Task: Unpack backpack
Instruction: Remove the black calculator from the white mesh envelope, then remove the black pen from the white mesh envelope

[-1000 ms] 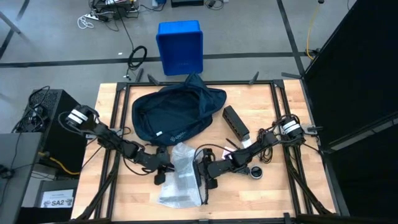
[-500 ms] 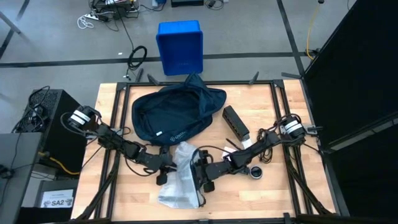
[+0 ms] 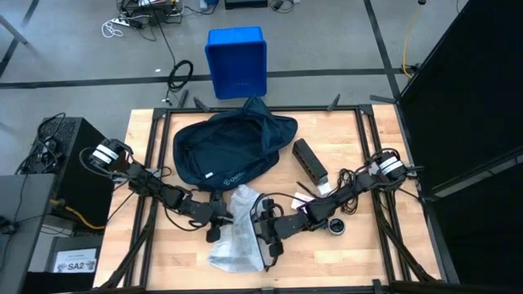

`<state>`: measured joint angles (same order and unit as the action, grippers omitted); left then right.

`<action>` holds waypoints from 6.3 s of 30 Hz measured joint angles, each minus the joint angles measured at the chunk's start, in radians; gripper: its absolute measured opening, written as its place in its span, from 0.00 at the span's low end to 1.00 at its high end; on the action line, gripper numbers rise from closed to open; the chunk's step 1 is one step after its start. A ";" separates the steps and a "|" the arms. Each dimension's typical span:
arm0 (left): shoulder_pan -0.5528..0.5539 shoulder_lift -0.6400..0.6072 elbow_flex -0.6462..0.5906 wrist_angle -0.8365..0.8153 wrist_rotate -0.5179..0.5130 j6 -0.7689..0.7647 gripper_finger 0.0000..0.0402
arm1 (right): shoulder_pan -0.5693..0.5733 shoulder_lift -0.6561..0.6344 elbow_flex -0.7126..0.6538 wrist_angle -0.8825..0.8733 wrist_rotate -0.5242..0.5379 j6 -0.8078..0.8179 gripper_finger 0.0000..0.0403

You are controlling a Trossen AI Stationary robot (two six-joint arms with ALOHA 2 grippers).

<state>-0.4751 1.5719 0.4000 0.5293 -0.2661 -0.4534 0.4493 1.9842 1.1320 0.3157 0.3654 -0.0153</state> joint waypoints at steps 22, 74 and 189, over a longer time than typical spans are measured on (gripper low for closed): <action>0.000 0.000 0.000 0.000 0.003 0.001 0.15 | 0.074 0.000 0.000 0.041 0.325 -0.216 0.59; -0.001 0.000 0.001 0.010 0.002 0.001 0.15 | 0.001 0.009 0.000 -0.011 0.085 -0.213 0.49; -0.025 -0.048 0.092 0.184 0.044 0.215 0.15 | -0.063 -0.094 -0.151 0.090 -0.064 0.145 0.37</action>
<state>-0.4997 1.5234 0.4924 0.7136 -0.2222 -0.2386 0.3867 1.8900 0.9813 0.4054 0.3014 0.1295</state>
